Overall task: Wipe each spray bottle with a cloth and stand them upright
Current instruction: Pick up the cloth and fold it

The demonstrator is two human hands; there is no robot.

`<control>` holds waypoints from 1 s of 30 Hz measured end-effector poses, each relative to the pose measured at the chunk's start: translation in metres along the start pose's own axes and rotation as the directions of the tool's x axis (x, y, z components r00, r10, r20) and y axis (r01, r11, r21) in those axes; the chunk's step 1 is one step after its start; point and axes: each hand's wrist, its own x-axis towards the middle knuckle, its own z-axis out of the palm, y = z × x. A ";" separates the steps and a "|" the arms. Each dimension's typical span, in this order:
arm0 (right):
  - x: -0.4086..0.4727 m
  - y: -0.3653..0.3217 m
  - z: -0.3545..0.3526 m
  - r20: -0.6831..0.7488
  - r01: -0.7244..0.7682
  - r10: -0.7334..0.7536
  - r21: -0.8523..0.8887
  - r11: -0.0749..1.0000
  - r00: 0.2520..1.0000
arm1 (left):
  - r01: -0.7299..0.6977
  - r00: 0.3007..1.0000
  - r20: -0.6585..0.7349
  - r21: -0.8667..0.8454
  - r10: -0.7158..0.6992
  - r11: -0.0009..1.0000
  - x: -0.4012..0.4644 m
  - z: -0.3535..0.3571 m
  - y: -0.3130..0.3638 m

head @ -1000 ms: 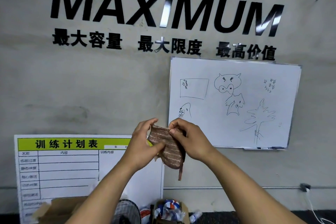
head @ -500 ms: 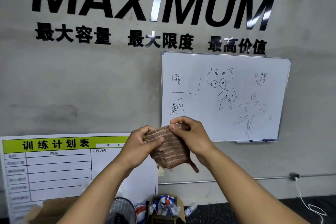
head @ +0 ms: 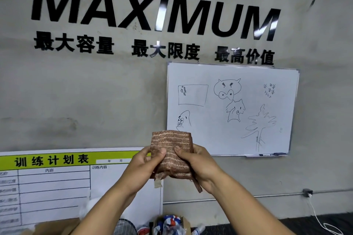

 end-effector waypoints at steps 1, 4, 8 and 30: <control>0.000 0.001 0.000 -0.007 -0.003 0.003 -0.006 1.000 1.000 | 0.006 0.999 0.033 0.015 -0.007 1.000 -0.002 0.001 -0.002; 0.002 0.004 -0.002 -0.026 0.004 -0.006 -0.086 0.996 1.000 | -0.010 0.999 0.047 0.010 0.010 1.000 -0.001 0.001 -0.002; -0.001 0.001 -0.004 0.002 0.044 -0.045 -0.212 0.976 0.999 | -0.061 0.998 0.026 -0.001 0.061 0.998 -0.002 -0.003 0.007; 0.000 -0.019 -0.012 0.133 0.117 -0.075 -0.348 0.930 0.988 | -0.043 0.993 0.106 -0.098 0.054 0.994 -0.011 -0.029 0.029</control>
